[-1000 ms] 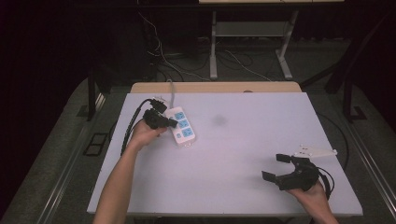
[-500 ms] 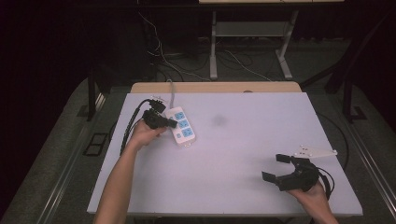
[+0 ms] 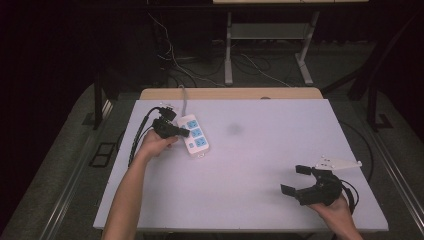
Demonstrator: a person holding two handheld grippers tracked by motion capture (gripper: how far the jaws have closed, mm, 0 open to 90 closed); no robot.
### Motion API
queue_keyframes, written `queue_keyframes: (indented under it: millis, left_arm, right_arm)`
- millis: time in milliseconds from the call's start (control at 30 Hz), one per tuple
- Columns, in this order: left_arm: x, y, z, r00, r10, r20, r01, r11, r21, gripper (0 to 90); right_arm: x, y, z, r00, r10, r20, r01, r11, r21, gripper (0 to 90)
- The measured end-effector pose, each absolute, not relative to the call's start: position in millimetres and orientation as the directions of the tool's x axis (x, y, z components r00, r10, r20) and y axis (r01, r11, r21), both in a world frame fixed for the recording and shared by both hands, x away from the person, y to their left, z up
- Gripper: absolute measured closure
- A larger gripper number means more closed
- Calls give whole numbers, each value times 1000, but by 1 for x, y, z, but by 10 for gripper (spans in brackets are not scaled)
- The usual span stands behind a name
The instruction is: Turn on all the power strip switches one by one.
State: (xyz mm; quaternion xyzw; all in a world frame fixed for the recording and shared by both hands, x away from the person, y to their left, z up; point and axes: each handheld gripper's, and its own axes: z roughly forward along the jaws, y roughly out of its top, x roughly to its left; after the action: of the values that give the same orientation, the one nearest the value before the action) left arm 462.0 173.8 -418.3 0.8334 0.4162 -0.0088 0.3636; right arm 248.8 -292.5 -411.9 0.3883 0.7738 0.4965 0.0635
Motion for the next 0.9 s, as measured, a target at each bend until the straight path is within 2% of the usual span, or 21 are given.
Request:
queue_keyframes:
  millis: [367, 500, 900]
  left_arm:
    - [454, 170, -419, 657, 705, -268, 671, -385, 633, 897]
    - [449, 167, -419, 666, 714, -216, 644, -404, 649, 896]
    - [447, 162, -413, 691, 706, -159, 614, -456, 644, 894]
  right_arm:
    - [248, -295, -411, -685, 668, 289, 537, 196, 820, 5]
    - [248, -295, -413, -684, 669, 289, 542, 201, 816, 5]
    - [249, -297, -413, -681, 672, 292, 543, 196, 817, 5]
